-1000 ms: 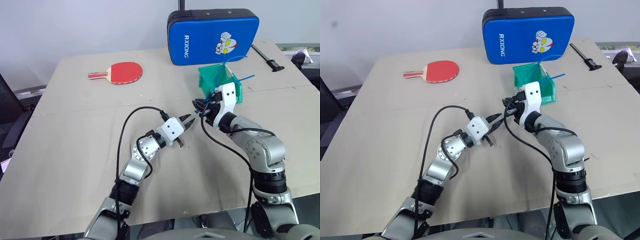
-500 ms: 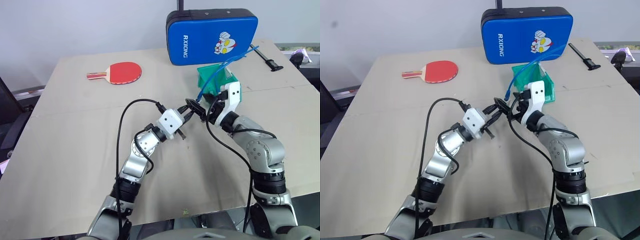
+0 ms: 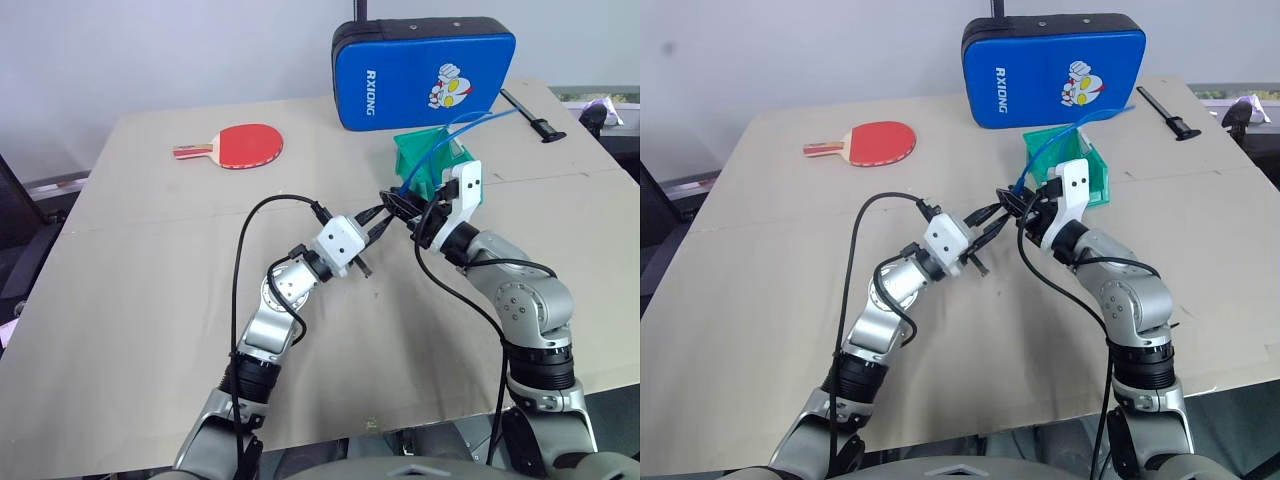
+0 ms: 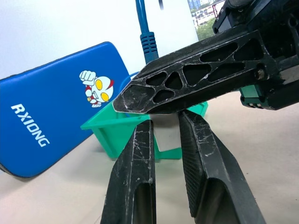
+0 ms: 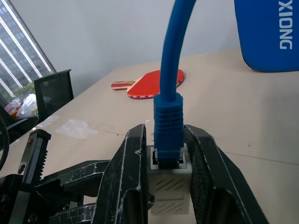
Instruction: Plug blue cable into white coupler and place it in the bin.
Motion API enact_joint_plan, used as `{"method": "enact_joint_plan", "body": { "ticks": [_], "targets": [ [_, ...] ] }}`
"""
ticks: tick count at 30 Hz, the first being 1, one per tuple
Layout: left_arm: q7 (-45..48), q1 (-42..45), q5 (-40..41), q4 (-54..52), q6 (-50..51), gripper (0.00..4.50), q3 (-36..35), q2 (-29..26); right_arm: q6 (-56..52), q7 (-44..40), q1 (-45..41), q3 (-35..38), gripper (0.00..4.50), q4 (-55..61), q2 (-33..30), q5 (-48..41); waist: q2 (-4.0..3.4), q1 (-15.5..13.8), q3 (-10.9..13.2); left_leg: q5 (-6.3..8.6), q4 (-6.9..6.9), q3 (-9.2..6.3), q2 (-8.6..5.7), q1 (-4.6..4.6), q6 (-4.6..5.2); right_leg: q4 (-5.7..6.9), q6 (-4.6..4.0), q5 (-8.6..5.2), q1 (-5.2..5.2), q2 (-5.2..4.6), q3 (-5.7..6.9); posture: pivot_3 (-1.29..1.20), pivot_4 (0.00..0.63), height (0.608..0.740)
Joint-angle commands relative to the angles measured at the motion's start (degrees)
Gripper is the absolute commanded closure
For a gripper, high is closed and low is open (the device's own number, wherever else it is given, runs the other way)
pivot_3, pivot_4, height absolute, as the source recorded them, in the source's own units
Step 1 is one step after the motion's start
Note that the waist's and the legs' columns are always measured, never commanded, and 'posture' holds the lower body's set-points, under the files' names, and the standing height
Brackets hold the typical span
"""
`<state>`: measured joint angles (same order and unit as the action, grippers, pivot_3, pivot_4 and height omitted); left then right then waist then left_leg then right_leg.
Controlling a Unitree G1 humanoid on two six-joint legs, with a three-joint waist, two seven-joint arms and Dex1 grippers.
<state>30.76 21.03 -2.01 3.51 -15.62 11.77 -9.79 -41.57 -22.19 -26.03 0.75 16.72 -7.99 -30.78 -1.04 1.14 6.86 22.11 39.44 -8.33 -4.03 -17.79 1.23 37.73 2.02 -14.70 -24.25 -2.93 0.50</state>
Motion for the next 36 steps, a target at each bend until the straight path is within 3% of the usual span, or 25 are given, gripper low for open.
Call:
{"method": "enact_joint_plan", "body": {
  "ticks": [1,2,3,9,10,16,18,21,26,31,32,33,36],
  "targets": [
    [0.94,0.94,3.94,-5.2,-0.05,3.79,0.07,0.92,0.45,-1.63,-0.35,-2.94,4.11,0.2,0.54,-0.32,0.0,-0.01,0.0,0.0,0.0,0.0,0.0,0.0,0.0,0.0,0.0,0.0,0.0,0.0,0.0,0.0,0.15,0.74],
    [1.04,0.86,4.41,-5.34,0.15,3.27,-0.08,1.02,0.5,-1.6,-0.31,-3.0,4.11,0.18,0.59,-0.31,0.0,-0.01,0.0,0.0,0.0,0.0,0.0,0.0,0.0,0.0,0.0,0.0,0.0,0.0,0.0,0.0,0.15,0.74],
    [0.99,0.78,4.8,-5.48,0.31,3.1,-0.2,1.08,0.64,-1.64,-0.31,-2.98,4.11,0.14,0.65,-0.32,0.0,0.0,0.0,0.0,0.0,0.0,0.0,0.0,0.0,0.0,0.0,0.0,0.0,0.0,0.0,0.0,0.15,0.74],
    [0.29,0.33,5.24,-6.65,2.0,0.31,-1.1,0.91,2.42,-2.66,-1.09,-1.83,4.11,-0.4,0.51,-0.25,0.0,0.0,0.0,0.0,0.0,0.0,0.0,0.0,0.0,0.0,0.0,0.0,0.0,0.0,0.0,0.0,0.15,0.74],
    [0.25,0.06,5.83,-7.4,2.67,0.06,-1.54,0.77,2.84,-2.97,-1.54,-1.41,4.11,-0.65,0.11,-0.18,0.0,0.02,0.0,0.0,0.01,0.0,0.0,0.0,0.0,0.0,0.0,0.0,0.0,0.0,0.0,0.0,0.15,0.74],
    [2.1,-2.82,16.48,-19.14,17.44,0.06,-7.67,-4.23,4.89,-7.9,-10.86,3.38,4.11,-10.87,-10.65,2.4,0.04,0.11,0.02,0.0,0.04,0.01,0.0,-0.02,0.0,0.0,0.0,0.0,0.01,-0.02,-0.02,0.0,0.15,0.74],
    [2.84,-2.55,22.8,-24.01,25.41,0.06,-11.36,-8.21,5.56,-12.39,-16.76,2.82,4.11,-21.7,-16.22,4.48,0.06,0.11,0.04,0.0,0.03,0.01,0.01,-0.01,0.0,0.03,0.0,0.0,0.0,-0.01,0.0,0.0,0.15,0.74],
    [2.55,-1.96,28.98,-28.09,33.74,0.06,-14.77,-11.98,6.97,-16.09,-22.91,0.92,4.11,-34.06,-19.41,7.54,0.08,0.18,0.06,0.0,-0.03,0.02,0.02,0.0,0.0,0.01,-0.01,0.0,0.01,0.0,-0.01,0.0,0.15,0.74],
    [1.48,-1.58,41.64,-33.76,49.19,0.06,-21.57,-19.75,17.76,-17.03,-36.59,-5.31,4.11,-62.05,-19.41,19.58,0.32,1.35,0.23,0.0,-0.03,0.17,0.04,-0.02,0.0,-0.06,-0.01,0.0,-0.02,0.0,-0.12,0.0,0.15,0.74],
    [1.51,-2.43,48.63,-36.73,55.98,0.06,-27.56,-26.47,24.62,-16.25,-44.81,-4.11,4.11,-79.08,-16.45,23.23,0.37,1.81,0.28,0.0,-0.03,0.28,0.06,-0.07,0.0,-0.02,-0.01,-0.01,-0.19,0.02,-0.1,0.0,0.15,0.74],
    [1.82,-2.66,49.31,-37.07,56.31,0.0,-28.19,-27.35,25.41,-16.36,-45.62,-3.81,3.08,-81.09,-16.21,23.71,0.37,1.92,0.28,0.0,-0.02,0.3,0.07,-0.08,0.0,-0.02,-0.02,-0.01,-0.21,0.02,-0.1,0.0,0.15,0.74],
    [1.88,-2.84,50.4,-37.2,56.81,0.0,-28.99,-27.95,26.1,-15.78,-46.29,-3.39,2.84,-82.7,-15.99,24.09,0.37,1.96,0.29,0.0,-0.02,0.31,0.07,-0.09,0.0,-0.02,-0.02,-0.01,-0.22,0.02,-0.09,0.0,0.15,0.74],
    [3.12,-3.7,52.8,-37.69,58.17,0.0,-30.15,-30.15,27.95,-14.41,-47.67,-2.34,1.49,-85.75,-15.66,25.05,0.37,1.99,0.29,0.0,0.02,0.33,0.05,-0.15,0.0,-0.01,-0.02,-0.01,-0.24,-0.04,-0.01,0.0,0.15,0.74]
  ]
}}
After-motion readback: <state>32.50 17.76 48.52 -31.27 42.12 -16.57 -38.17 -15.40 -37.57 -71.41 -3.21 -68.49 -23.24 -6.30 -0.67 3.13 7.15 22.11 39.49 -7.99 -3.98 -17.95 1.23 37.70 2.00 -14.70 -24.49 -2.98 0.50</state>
